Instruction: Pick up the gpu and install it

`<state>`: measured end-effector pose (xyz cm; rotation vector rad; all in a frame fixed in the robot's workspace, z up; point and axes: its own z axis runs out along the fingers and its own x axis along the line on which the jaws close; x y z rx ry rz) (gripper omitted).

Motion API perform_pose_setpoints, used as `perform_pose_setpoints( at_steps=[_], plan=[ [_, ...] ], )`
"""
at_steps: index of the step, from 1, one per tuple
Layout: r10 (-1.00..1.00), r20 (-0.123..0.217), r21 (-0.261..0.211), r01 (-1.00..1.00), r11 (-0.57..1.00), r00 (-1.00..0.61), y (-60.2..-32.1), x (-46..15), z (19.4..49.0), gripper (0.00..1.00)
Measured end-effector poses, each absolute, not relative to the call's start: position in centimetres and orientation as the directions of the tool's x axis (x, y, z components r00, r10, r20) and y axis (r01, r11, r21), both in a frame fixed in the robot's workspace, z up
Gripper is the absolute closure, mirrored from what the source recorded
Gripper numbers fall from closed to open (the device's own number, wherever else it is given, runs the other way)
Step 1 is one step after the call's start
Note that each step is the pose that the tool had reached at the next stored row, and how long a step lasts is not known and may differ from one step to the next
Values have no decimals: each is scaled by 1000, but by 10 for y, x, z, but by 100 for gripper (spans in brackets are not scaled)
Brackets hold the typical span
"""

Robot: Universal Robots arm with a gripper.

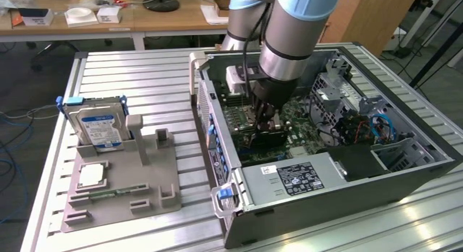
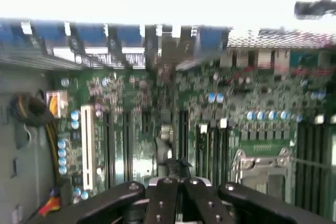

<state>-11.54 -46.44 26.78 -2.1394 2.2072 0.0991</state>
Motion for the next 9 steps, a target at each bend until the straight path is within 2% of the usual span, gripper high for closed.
perform_pose_setpoints(
  at_steps=[9],
  plan=[
    [-995, -96, -15, -999, 31, -29, -465, -156, 272, 89]
  ],
)
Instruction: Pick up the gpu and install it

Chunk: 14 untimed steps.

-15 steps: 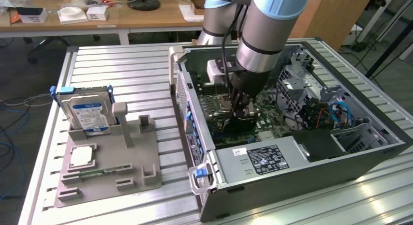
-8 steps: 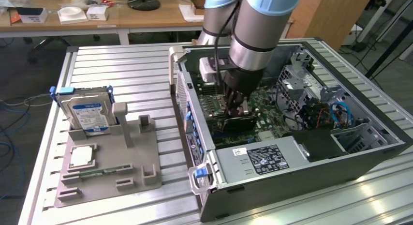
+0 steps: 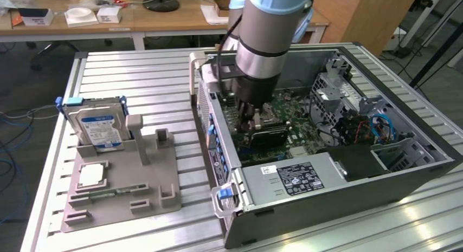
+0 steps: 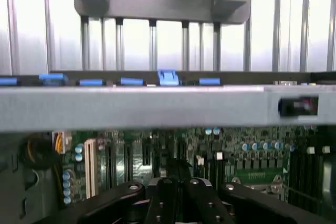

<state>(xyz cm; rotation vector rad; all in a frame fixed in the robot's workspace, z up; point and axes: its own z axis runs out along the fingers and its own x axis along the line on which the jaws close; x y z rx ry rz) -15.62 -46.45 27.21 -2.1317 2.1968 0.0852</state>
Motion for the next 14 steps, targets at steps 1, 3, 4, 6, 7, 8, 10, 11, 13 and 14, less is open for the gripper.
perform_pose_setpoints(
  at_steps=[1, 3, 4, 6, 7, 8, 10, 11, 13, 14],
  plan=[
    [-995, -96, -17, -999, 31, -29, -465, -161, 272, 89],
    [-995, -96, -22, -999, 31, -29, -464, -170, 272, 89],
    [-995, -96, -24, -999, 31, -28, -464, -173, 272, 89],
    [-995, -96, -25, -999, 31, -28, -464, -174, 272, 89],
    [-995, -98, -25, -999, 31, -28, -465, -174, 274, 89],
    [-995, -99, -26, -999, 31, -28, -465, -175, 277, 89],
    [-995, -99, -26, -999, 31, -28, -465, -177, 286, 89],
    [-995, -99, -26, -999, 31, -28, -465, -177, 291, 89],
    [-995, -99, -26, -999, 31, -28, -465, -178, 298, 89],
    [-995, -99, -26, -999, 31, -28, -465, -180, 298, 89]
  ],
)
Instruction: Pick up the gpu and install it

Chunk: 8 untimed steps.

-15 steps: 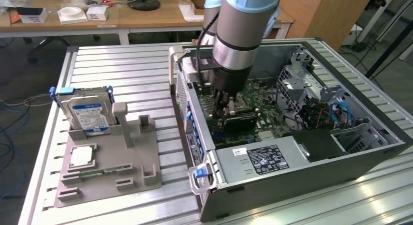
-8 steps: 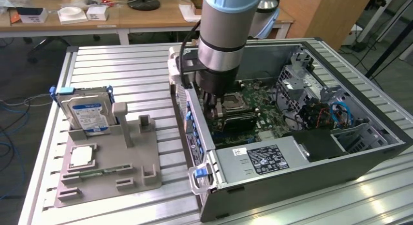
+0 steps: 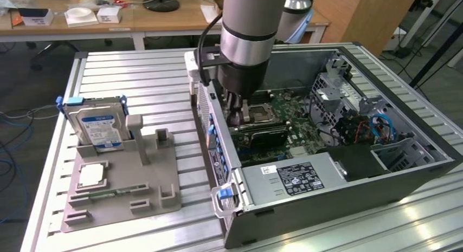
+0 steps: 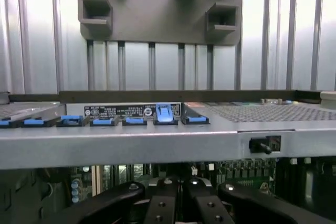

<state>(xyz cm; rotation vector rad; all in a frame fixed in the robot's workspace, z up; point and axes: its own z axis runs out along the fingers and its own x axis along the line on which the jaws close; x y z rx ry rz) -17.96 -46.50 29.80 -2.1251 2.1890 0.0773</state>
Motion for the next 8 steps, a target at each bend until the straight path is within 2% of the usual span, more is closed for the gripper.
perform_pose_setpoints(
  at_steps=[8],
  plan=[
    [-995, -99, -26, -999, 31, -28, -466, -184, 297, 89]
  ],
)
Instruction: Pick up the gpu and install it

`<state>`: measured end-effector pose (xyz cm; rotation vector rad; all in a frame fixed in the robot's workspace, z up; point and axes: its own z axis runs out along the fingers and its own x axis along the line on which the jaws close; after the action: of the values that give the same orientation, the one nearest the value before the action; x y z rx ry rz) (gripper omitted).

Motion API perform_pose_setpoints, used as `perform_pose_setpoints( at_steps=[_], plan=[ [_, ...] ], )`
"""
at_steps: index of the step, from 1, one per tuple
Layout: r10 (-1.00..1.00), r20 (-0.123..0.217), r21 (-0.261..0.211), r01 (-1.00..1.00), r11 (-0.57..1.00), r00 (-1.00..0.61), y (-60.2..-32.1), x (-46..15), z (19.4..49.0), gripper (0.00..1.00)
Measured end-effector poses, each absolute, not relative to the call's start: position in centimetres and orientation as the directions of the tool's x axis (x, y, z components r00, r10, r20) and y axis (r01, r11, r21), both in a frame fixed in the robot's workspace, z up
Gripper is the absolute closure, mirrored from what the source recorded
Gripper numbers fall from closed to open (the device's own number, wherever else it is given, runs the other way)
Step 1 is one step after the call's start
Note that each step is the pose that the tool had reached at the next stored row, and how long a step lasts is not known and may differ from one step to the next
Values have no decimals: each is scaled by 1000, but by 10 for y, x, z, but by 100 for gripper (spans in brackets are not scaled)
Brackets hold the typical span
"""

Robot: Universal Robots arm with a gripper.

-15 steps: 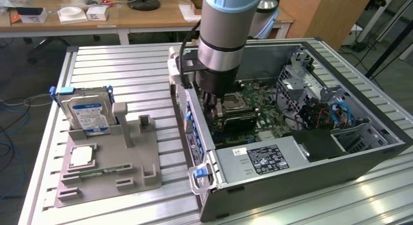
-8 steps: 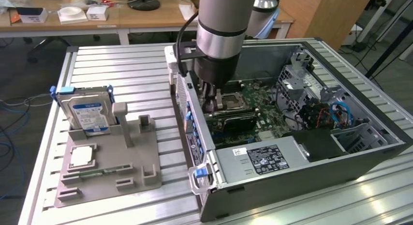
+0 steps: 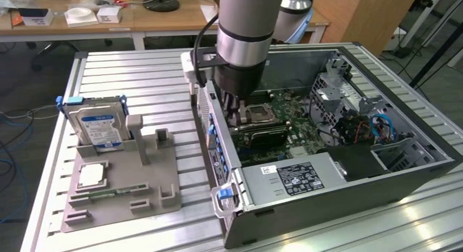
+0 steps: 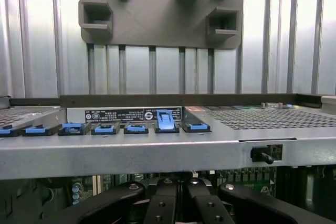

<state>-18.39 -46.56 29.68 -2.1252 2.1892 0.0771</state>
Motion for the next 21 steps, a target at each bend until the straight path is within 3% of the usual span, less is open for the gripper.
perform_pose_setpoints(
  at_steps=[15, 21],
  plan=[
    [-995, -100, -35, -999, 31, -27, -469, -186, 295, 89],
    [-992, -121, -34, -999, 32, -27, -469, -187, 294, 89]
  ],
)
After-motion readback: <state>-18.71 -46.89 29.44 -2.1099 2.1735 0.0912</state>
